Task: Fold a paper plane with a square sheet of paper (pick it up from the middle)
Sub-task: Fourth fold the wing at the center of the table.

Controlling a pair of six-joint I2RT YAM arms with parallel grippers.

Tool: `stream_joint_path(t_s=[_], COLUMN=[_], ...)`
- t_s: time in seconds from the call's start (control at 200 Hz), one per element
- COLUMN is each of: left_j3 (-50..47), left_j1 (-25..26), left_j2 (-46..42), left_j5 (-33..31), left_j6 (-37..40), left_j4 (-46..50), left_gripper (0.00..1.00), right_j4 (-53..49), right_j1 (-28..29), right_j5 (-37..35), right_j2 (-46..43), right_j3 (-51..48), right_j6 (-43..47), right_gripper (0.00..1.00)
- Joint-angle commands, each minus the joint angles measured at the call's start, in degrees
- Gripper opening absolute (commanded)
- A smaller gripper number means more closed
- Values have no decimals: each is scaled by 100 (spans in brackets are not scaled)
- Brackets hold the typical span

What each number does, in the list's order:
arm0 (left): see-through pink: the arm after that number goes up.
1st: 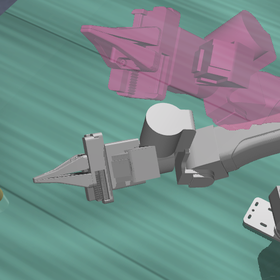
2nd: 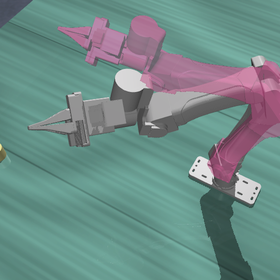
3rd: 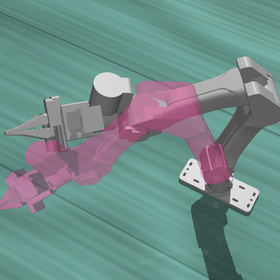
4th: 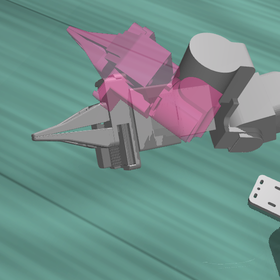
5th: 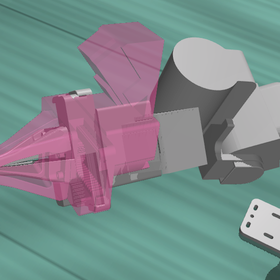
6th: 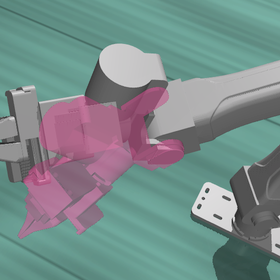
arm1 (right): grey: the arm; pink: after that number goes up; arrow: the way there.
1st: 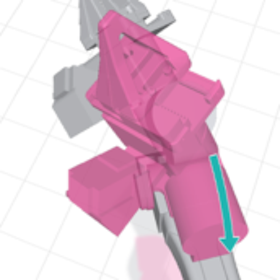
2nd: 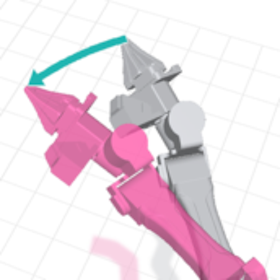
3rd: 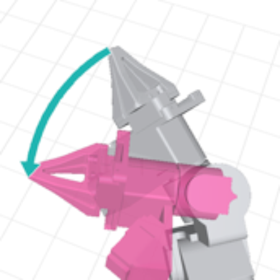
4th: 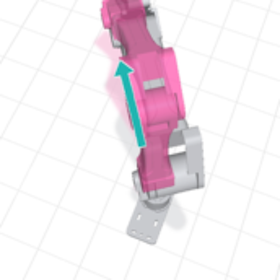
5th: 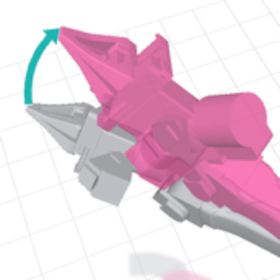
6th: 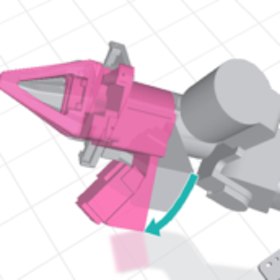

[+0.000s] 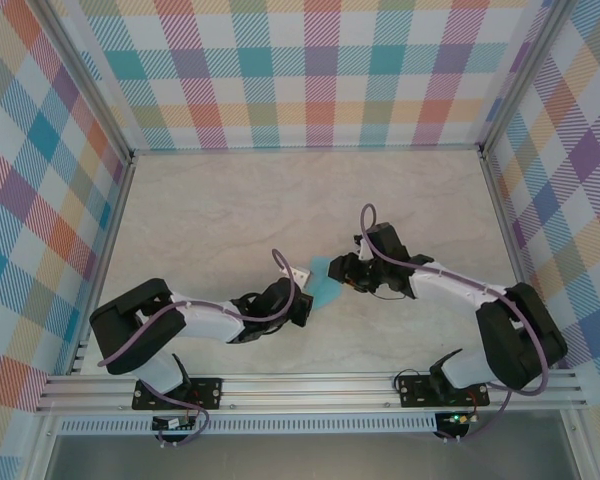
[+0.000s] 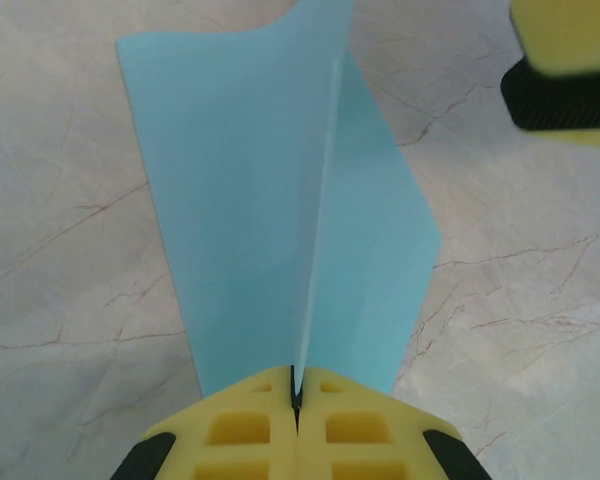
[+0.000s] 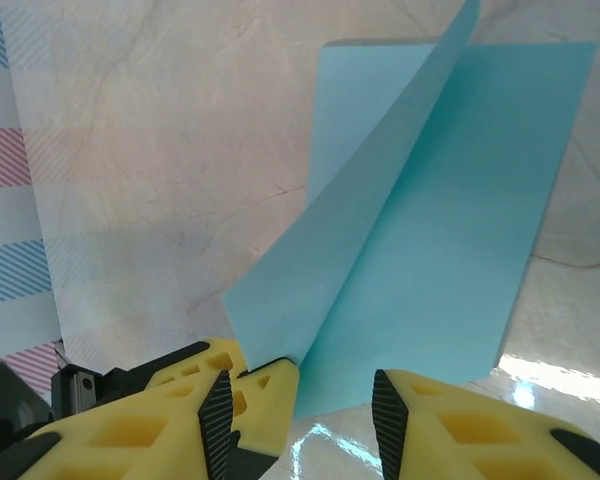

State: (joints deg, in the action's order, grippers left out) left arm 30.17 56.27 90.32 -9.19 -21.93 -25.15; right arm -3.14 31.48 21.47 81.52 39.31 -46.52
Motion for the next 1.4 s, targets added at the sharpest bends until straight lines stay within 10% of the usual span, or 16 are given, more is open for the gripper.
stream_joint_path(t_s=[0.0, 1.395], left_j3=[76, -33], left_j1=[-146, -730], left_j2=[-109, 416], left_j5=[249, 1207], left_j6=[-484, -2354], left_j4=[115, -402], left_gripper=[0, 0], right_j4=[308, 226], right_j1=[-28, -11], right_j5=[458, 806], right_j2=[309, 1965], right_j3=[93, 999], right_j6=[257, 414], right_gripper=[41, 46])
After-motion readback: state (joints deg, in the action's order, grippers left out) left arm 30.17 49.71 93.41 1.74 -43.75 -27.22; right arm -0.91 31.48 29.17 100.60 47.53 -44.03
